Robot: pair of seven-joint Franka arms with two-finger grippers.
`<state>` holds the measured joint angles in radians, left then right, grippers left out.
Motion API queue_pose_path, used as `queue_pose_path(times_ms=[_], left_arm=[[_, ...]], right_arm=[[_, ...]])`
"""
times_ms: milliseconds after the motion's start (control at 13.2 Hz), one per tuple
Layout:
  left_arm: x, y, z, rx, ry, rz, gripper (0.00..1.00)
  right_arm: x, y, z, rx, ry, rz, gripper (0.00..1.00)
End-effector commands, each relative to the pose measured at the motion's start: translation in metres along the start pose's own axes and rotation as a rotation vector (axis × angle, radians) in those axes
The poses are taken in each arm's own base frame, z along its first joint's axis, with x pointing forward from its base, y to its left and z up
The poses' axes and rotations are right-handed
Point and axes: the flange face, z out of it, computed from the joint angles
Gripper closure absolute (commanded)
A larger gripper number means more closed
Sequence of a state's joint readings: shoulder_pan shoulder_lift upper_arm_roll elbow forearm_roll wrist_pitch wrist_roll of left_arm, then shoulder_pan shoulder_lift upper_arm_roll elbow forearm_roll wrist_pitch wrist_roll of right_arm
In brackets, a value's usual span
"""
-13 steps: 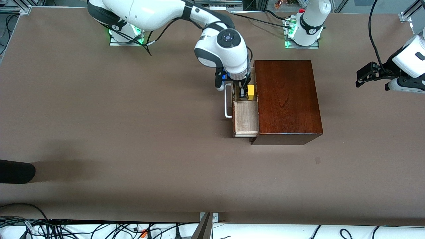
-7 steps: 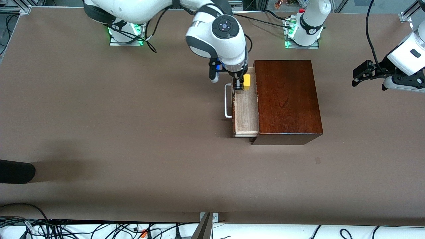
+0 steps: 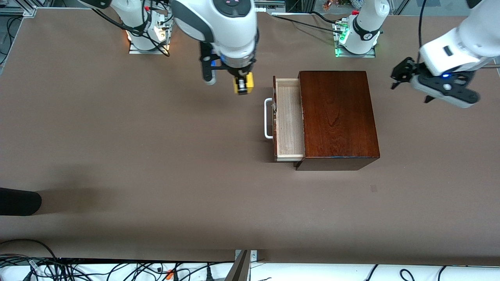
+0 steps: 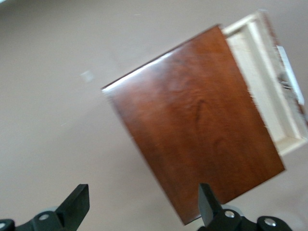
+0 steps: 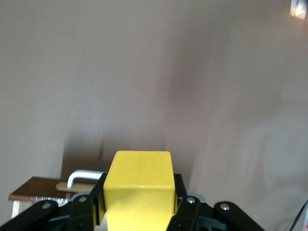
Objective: Open drawer, take yellow block, close drawer
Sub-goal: 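Carry the cube away with the right gripper while the left gripper returns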
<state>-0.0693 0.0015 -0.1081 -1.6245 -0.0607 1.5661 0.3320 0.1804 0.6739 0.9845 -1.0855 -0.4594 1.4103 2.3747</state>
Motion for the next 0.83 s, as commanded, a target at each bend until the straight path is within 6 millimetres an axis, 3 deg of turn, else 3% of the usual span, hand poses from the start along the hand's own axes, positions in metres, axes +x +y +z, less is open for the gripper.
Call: queue_pose_path(times_ms=[0, 151, 227, 378, 454, 605, 757], left_arm=[[0.02, 0.019, 0.008, -0.047, -0.005, 0.103, 0.0], [0.03, 0.026, 0.012, -0.056, -0.003, 0.124, 0.0], [0.035, 0.035, 0.016, -0.061, -0.009, 0.141, 0.0], [0.05, 0.077, 0.027, -0.068, -0.018, 0.22, 0.0], [0.059, 0.112, 0.038, -0.08, -0.036, 0.301, 0.0], [0.073, 0.172, 0.07, -0.098, -0.087, 0.555, 0.0], [0.095, 0.208, 0.106, -0.121, -0.112, 0.638, 0.0]], right_arm=[[0.037, 0.002, -0.008, -0.049, 0.061, -0.158, 1.0], [0.086, -0.013, -0.021, -0.071, 0.046, -0.238, 1.0], [0.125, -0.023, -0.031, -0.078, 0.019, -0.276, 1.0], [0.2, -0.03, -0.042, -0.091, -0.029, -0.381, 1.0], [0.237, -0.029, -0.047, -0.088, -0.041, -0.432, 1.0], [0.299, -0.029, -0.044, -0.096, -0.05, -0.547, 1.0], [0.353, -0.034, -0.035, -0.103, -0.059, -0.656, 1.0]])
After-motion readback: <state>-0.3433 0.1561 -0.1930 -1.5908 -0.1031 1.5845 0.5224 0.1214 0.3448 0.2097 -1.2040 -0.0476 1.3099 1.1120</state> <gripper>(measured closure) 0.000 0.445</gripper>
